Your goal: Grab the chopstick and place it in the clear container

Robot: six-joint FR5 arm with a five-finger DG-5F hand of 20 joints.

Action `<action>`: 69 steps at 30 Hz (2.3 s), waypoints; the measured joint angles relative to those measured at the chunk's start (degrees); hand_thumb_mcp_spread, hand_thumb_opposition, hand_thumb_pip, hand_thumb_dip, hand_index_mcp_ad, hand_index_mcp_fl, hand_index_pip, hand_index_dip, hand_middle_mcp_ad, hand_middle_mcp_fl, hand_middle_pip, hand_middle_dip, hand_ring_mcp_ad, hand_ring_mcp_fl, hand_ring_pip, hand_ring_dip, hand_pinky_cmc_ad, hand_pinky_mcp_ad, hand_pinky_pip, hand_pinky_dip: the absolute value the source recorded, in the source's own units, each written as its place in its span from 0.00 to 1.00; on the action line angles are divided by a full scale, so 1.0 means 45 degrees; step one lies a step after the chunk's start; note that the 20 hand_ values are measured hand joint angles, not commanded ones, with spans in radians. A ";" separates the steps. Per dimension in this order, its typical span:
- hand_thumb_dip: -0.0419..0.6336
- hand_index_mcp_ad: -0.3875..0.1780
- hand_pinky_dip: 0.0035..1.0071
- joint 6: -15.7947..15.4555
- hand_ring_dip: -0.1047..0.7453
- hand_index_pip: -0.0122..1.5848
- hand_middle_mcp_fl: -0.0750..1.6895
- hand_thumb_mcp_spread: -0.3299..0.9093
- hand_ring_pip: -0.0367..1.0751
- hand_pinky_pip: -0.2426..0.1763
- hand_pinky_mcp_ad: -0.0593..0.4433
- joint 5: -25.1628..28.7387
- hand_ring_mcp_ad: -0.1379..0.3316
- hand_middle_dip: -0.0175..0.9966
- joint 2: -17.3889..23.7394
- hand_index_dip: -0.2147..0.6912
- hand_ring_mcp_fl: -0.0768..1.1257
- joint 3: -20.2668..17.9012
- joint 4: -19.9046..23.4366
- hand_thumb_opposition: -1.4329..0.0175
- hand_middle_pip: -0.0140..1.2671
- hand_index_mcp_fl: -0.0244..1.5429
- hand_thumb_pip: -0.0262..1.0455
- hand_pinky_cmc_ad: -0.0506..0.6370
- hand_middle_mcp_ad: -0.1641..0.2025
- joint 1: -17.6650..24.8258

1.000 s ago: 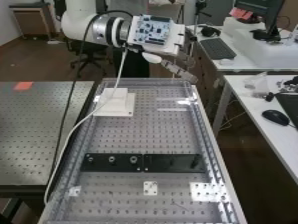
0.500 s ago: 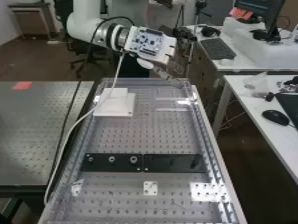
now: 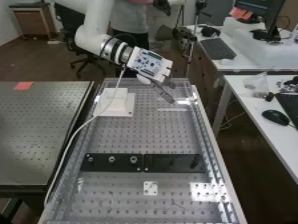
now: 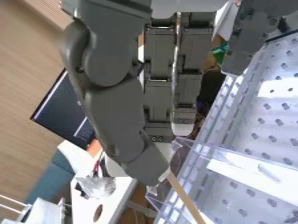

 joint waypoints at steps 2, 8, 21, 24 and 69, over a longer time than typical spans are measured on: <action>0.56 0.50 0.15 -0.0173 0.72 0.23 0.76 0.96 0.14 0.67 0.71 -0.0013 0.30 0.68 -0.0026 0.74 0.73 0.0000 0.0003 0.23 0.24 0.88 0.44 0.53 0.44 0.0023; 0.56 0.50 0.15 -0.0785 0.72 0.23 0.76 0.96 0.13 0.67 0.71 -0.0014 0.31 0.68 -0.0060 0.74 0.73 0.0016 0.0114 0.23 0.24 0.88 0.44 0.53 0.44 0.0063; 0.56 0.50 0.15 -0.3061 0.72 0.23 0.76 0.96 0.14 0.67 0.71 -0.0426 0.30 0.68 -0.0509 0.74 0.73 0.0514 0.0026 0.23 0.24 0.88 0.44 0.53 0.44 0.0123; 0.56 0.51 0.15 -0.3560 0.72 0.23 0.76 0.96 0.14 0.67 0.71 -0.0420 0.30 0.68 -0.0562 0.74 0.73 0.0567 0.0032 0.23 0.24 0.88 0.44 0.53 0.44 0.0131; 0.57 0.52 0.15 -0.4639 0.73 0.24 0.76 0.95 0.14 0.66 0.70 -0.0602 0.31 0.68 -0.1493 0.74 0.71 0.1688 -0.1065 0.23 0.25 0.87 0.44 0.53 0.48 -0.0133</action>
